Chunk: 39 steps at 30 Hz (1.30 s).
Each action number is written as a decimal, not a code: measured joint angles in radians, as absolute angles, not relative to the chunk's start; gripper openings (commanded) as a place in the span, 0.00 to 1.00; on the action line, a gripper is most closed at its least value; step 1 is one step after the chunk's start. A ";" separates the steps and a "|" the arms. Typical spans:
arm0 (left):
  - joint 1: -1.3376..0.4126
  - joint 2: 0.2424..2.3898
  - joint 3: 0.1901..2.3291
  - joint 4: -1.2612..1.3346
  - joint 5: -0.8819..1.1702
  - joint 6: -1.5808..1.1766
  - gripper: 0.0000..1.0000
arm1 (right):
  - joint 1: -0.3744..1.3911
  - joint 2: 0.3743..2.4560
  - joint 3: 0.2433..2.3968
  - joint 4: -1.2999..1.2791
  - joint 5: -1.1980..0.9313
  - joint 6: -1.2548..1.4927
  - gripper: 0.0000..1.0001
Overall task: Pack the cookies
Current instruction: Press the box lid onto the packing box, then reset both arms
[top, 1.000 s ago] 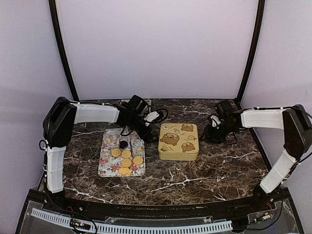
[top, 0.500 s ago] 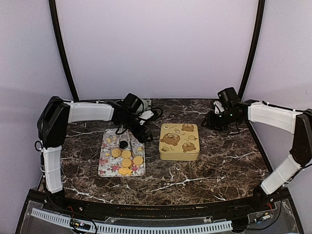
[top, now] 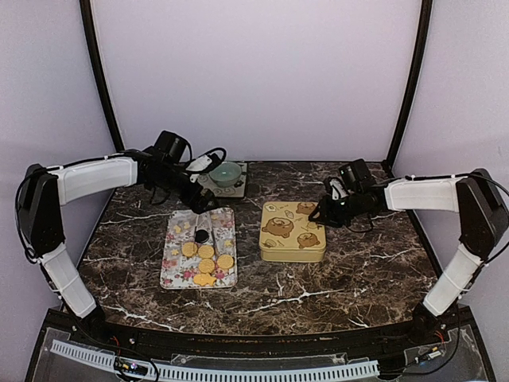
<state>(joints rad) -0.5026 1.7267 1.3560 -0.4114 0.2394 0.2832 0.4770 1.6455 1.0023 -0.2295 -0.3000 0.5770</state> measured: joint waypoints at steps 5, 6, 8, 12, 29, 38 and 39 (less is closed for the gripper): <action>-0.425 1.660 1.288 -0.422 0.247 0.291 0.99 | 0.475 1.649 0.990 -0.192 -0.310 0.577 0.32; -0.406 1.632 1.268 -0.422 0.244 0.294 0.99 | 0.474 1.645 0.990 -0.194 -0.309 0.576 0.35; -0.377 1.591 1.249 -0.423 0.242 0.297 0.99 | 0.472 1.634 0.994 -0.217 -0.305 0.572 0.45; -0.303 1.507 1.245 -0.413 0.219 0.279 0.99 | 0.462 1.571 1.039 -0.316 -0.264 0.539 0.98; 0.123 1.406 0.614 0.239 0.286 0.090 0.99 | 0.366 1.080 0.537 0.173 0.490 0.208 1.00; 0.127 1.528 0.424 0.785 0.327 0.039 0.99 | 0.252 1.152 0.328 0.617 0.640 0.062 1.00; 0.127 1.531 0.402 0.836 0.328 0.040 0.99 | 0.240 1.165 0.313 0.656 0.641 0.058 1.00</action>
<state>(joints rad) 0.1272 1.5311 0.4019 0.8364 0.3279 0.0399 0.2398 1.1652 0.3134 0.6559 0.6411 0.0582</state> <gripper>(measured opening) 0.988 0.995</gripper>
